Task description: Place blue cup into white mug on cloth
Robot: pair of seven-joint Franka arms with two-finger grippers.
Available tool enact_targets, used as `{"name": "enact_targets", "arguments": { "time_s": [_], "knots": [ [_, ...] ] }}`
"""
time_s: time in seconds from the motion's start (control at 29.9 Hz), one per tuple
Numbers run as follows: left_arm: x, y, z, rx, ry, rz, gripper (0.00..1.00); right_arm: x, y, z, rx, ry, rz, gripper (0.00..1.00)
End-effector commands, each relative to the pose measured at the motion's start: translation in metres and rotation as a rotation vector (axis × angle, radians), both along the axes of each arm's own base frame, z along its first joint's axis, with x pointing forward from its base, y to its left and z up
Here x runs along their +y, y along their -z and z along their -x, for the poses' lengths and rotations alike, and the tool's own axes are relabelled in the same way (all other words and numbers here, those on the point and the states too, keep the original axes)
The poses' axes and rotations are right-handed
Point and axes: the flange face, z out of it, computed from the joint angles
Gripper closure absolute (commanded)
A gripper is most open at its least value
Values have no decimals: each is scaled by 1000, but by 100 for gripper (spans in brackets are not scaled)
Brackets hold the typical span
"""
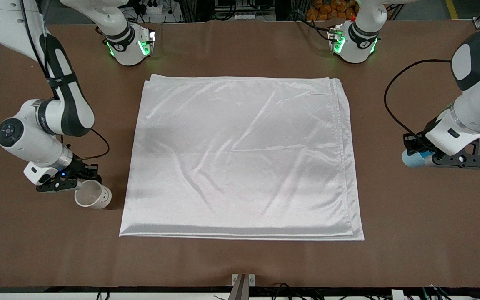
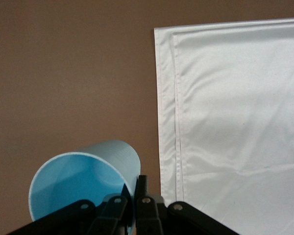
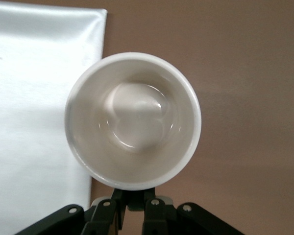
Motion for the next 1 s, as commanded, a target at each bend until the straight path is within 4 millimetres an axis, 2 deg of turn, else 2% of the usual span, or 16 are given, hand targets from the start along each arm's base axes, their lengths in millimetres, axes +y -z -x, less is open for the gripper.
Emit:
{"name": "enact_targets", "arguments": {
  "time_s": [0.0, 0.2, 0.43, 0.57, 0.73, 0.83, 0.97],
  "knots": [
    [2, -11, 4, -6, 16, -24, 100, 45, -36, -12, 21, 49, -26, 100],
    [1, -11, 4, -6, 17, -24, 100, 97, -54, -18, -11, 39, -35, 100],
    [2, -11, 4, -6, 16, -24, 100, 185, -64, -15, 3, 78, -48, 100],
    [2, -12, 4, -8, 14, -24, 100, 242, -66, -6, 12, 94, -54, 100],
    [2, -12, 5, -8, 16, -24, 100, 300, -61, 8, 16, 97, -59, 100],
    [2, -11, 4, -6, 16, -24, 100, 325, -61, 15, 14, 95, -64, 100],
    [2, -11, 4, -6, 14, -24, 100, 371, -52, 36, 19, 79, -54, 100]
  ]
}}
